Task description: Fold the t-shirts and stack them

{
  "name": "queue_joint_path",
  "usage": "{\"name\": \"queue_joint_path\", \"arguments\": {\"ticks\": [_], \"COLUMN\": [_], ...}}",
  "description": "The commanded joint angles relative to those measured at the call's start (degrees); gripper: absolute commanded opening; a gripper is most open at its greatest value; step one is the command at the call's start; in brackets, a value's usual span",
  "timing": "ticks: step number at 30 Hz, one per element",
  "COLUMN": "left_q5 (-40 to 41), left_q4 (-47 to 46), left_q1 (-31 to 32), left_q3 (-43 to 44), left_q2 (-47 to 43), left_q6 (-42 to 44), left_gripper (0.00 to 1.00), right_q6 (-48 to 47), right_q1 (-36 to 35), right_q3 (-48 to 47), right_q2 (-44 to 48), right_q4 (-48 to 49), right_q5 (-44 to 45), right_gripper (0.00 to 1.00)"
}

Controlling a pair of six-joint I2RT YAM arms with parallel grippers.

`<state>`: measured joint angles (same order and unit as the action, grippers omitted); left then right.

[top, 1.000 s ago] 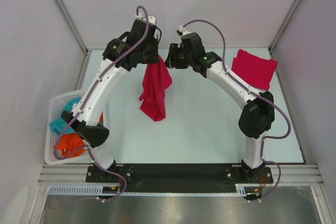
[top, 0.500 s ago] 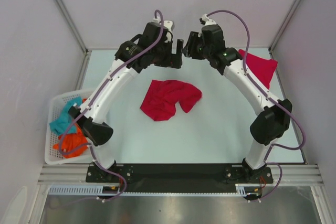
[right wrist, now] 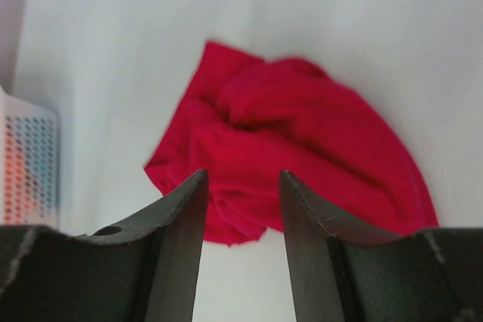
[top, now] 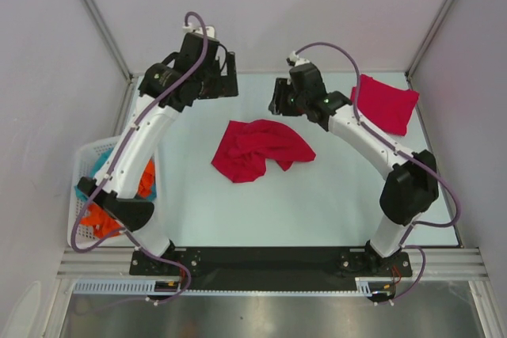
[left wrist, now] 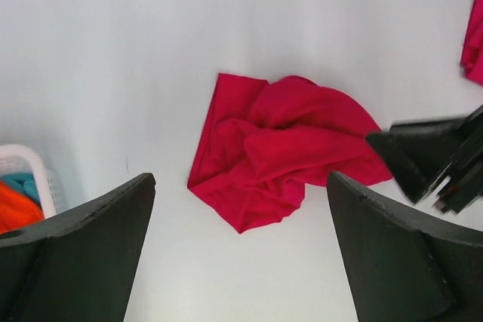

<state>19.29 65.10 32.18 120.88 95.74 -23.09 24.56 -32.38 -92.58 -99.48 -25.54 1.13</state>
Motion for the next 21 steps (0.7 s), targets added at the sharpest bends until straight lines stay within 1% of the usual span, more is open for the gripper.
{"name": "queue_joint_path", "arguments": {"ticks": [1, 5, 8, 13, 21], "left_q5": [1.0, 0.1, -1.1, -1.8, -2.7], "left_q4": [-0.9, -1.0, -1.6, -3.0, -3.9], "left_q1": [-2.0, -2.1, -2.1, -2.1, -2.1], "left_q3": [-2.1, -2.2, -2.8, -5.8, -7.9], "left_q2": [-4.2, -4.6, -5.2, -7.5, -9.6], "left_q6": [-2.6, -2.2, -1.9, -1.2, -0.1], "left_gripper": [1.00, 1.00, 1.00, 1.00, 1.00], "right_q6": [2.2, 3.9, 4.6, 4.3, 3.1], "right_q1": [-2.6, -4.7, -5.8, -7.6, -8.6], "right_q3": [9.8, 16.8, 17.7, 15.5, 7.2], "right_q2": [4.5, 4.0, 1.1, -3.8, -12.2], "right_q4": [1.9, 5.0, 5.2, 5.2, 3.2], "right_q5": [0.5, 0.5, 0.3, 0.5, 0.0], "right_gripper": [0.48, 0.48, 0.47, 0.47, 0.47]}}
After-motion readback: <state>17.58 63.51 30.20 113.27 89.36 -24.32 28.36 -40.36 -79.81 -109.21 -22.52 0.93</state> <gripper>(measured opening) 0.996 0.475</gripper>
